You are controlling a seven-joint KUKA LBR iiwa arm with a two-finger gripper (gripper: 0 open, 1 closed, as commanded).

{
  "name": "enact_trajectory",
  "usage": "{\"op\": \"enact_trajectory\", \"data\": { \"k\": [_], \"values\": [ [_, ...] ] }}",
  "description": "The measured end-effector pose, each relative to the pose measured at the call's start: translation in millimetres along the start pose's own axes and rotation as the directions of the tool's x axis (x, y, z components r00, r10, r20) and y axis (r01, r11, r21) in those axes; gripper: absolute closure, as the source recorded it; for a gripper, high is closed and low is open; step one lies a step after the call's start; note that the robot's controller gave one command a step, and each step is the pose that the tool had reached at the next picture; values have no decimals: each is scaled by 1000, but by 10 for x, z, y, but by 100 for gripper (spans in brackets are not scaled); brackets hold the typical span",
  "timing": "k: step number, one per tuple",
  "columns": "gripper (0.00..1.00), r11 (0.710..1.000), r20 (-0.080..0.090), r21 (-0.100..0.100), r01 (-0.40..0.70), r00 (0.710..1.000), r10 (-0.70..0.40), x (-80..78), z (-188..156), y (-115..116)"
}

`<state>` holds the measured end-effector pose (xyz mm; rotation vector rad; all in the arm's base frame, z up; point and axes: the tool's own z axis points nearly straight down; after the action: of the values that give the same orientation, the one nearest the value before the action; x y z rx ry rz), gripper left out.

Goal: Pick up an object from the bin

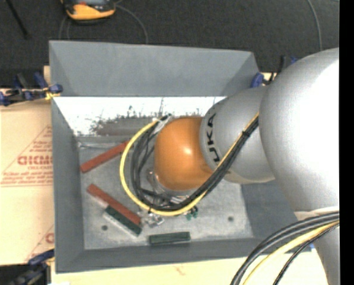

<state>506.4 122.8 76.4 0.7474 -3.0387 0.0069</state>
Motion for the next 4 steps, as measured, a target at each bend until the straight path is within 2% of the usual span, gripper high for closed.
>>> {"op": "enact_trajectory", "data": {
  "k": [1, 2, 3, 4],
  "values": [
    [0, 1000, 40, 4, -4, 999, 3, -84, -9, 1],
    [0, 1000, 40, 4, -3, 999, 3, -83, -11, 1],
    [100, 970, 8, -4, -241, 970, 241, 74, -38, 444],
    [100, 971, 9, -4, -240, 971, 240, 74, -38, 443]
  ]
}}
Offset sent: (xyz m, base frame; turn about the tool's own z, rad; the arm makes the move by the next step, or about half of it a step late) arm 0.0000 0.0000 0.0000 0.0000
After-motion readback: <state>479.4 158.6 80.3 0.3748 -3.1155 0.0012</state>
